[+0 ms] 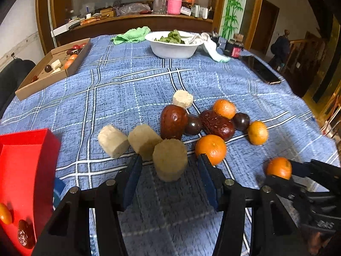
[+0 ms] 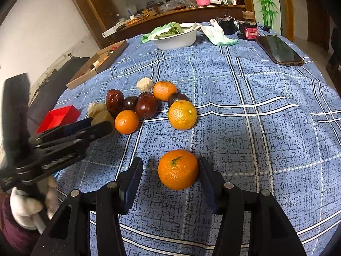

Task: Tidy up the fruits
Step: 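Grasp a round beige cake with the left gripper while the right gripper grasps an orange, then release the cake into the red tray with the left gripper while the right drops the orange there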

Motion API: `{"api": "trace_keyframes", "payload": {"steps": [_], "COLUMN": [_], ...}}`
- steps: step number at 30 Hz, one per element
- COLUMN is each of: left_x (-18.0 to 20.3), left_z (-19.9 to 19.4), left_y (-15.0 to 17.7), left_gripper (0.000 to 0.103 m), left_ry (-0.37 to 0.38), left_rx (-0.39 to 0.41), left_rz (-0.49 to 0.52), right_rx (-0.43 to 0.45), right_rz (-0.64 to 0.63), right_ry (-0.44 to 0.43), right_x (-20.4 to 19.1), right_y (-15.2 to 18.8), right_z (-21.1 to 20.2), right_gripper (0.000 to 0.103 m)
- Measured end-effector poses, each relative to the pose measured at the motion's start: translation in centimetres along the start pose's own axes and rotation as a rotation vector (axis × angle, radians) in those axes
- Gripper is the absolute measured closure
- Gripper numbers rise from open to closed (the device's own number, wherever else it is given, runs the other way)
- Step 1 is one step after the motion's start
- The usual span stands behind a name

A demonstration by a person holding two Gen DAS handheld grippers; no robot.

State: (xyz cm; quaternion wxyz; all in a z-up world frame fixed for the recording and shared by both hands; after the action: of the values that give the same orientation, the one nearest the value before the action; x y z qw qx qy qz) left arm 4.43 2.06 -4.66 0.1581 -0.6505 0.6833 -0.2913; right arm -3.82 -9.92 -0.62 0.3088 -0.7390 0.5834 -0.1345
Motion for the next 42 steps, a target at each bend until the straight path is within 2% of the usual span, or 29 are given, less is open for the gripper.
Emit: {"api": "trace_keyframes", "payload": {"steps": [2, 7, 10, 11, 13, 17, 21, 23, 28, 31, 34, 42], "left_x": [-0.1, -0.7, -1.3, -1.5, -2.1, -4.1, -7.8, -10.7, -18.4, -23.0, -26.2, -29.7], "left_z": [0.5, 0.5, -0.9, -1.5, -2.9, -5.7, -9.3, -11.5, -15.6, -17.0, -17.2, -16.1], "left_y": [0.0, -0.1, -0.1, 0.0, 0.2, 0.6, 0.9, 1.0, 2.2, 3.6, 4.8, 6.2], "left_gripper": [0.072, 0.073, 0.073, 0.073, 0.072, 0.072, 0.072, 0.072, 0.072, 0.072, 0.072, 0.072], "left_ry": [-0.01, 0.012, 0.034, 0.038, 0.06, 0.089, 0.078, 0.056, -0.058, -0.142, -0.182, -0.228], "left_rx": [-0.009, -0.013, 0.002, 0.01, 0.025, 0.056, 0.112, 0.153, 0.223, 0.238, 0.235, 0.203], "left_rz": [0.0, -0.039, -0.073, -0.081, -0.106, -0.156, -0.214, -0.255, -0.361, -0.418, -0.475, -0.51], "right_rx": [0.001, -0.007, -0.026, -0.031, -0.039, -0.04, -0.019, -0.001, 0.034, 0.036, 0.024, -0.007], "right_rz": [0.002, -0.011, -0.029, -0.031, -0.04, -0.024, -0.043, -0.059, -0.12, -0.183, -0.249, -0.419], "right_ry": [-0.003, 0.005, 0.023, 0.026, 0.061, 0.074, 0.079, 0.065, -0.014, -0.073, -0.125, -0.223], "right_x": [0.0, -0.1, -0.3, -0.3, -0.1, -0.1, -1.4, -2.7, -7.7, -12.1, -16.6, -26.9], "right_y": [0.0, 0.0, 0.2, 0.3, 0.4, 0.6, 0.2, -0.4, -2.1, -3.1, -4.0, -5.0], "right_z": [0.0, 0.0, -0.2, -0.2, -0.3, -0.9, -2.0, -2.5, -2.8, -2.2, -1.2, 1.9], "right_gripper": [0.045, 0.045, 0.045, 0.047, 0.065, 0.065, 0.065, 0.065, 0.064, 0.064, 0.064, 0.064]}}
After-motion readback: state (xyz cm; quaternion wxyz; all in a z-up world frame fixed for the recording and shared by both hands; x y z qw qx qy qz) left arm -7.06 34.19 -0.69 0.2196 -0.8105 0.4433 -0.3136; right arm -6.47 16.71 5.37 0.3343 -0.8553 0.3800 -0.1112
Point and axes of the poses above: each gripper's, at about its wrist camera, not at the fingertips, and z roughly the way its jaws point, x to its right, y to its underside, the point moved 8 cm from there along z, roughly the way its jaws point, and after that the axes turned 11 degrees about -z, right-handed, at the moved point
